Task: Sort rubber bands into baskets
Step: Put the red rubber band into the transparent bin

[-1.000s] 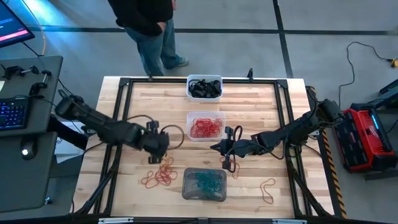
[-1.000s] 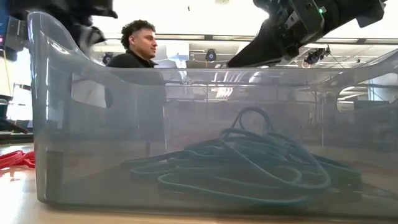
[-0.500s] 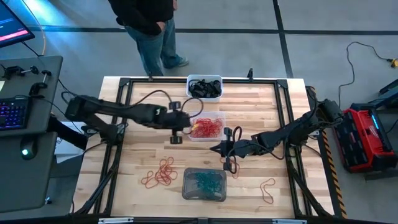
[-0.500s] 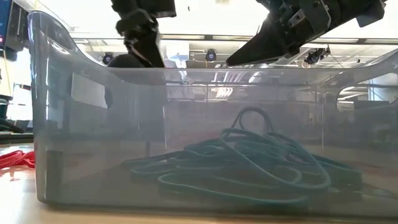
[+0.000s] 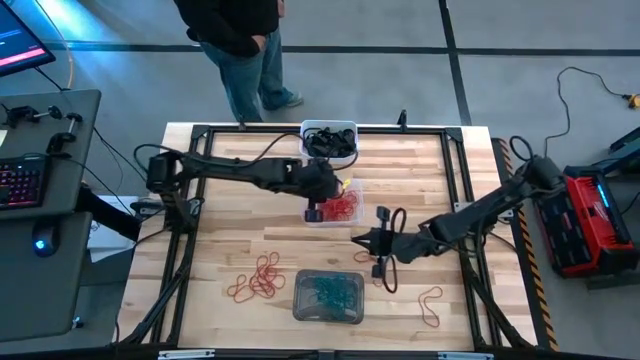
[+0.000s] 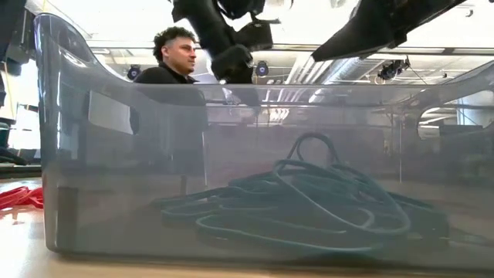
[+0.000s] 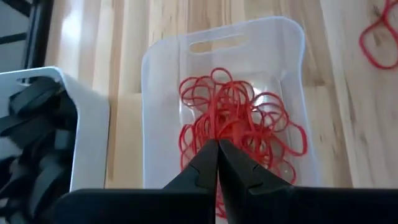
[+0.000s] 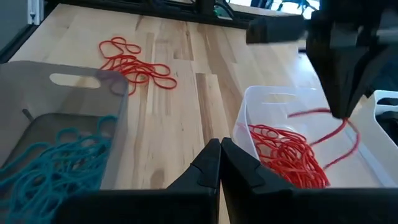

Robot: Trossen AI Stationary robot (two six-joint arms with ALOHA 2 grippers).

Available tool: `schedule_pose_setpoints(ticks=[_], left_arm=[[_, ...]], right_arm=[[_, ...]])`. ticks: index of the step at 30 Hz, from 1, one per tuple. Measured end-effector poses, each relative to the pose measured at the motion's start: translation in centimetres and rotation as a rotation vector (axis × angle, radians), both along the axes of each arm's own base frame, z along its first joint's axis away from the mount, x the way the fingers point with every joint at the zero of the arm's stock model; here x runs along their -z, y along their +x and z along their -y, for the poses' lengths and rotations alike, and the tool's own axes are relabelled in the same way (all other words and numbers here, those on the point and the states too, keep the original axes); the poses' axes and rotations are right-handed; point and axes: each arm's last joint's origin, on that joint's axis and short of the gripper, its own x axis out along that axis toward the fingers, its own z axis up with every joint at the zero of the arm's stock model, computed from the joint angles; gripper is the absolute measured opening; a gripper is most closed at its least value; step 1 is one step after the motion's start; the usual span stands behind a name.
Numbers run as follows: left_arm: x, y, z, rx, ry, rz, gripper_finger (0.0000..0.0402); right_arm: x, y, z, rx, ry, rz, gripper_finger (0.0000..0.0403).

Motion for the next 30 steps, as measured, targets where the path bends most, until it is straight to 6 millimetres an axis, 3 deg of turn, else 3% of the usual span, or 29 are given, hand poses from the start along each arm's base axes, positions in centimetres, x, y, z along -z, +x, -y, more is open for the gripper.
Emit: schedule_pose_setpoints(ticks=[14, 19, 30], left_arm=[[3.7, 2.3, -0.9, 0.036, -0.079, -0.02, 0.0], [3.8, 2.5, -0.8, 0.046, -0.087, -0.01, 0.0003], [3.2, 2.5, 0.5, 0.111, -0.073, -0.001, 0.0082]], right_arm=[[-0.2, -1.1, -1.1, 0.038, -0.003, 0.004, 0.0], [-0.1, -1.1, -1.1, 0.041, -0.004, 0.001, 0.0], [0.1, -0.9, -0.6, 0.06, 0.031, -0.011, 0.0]])
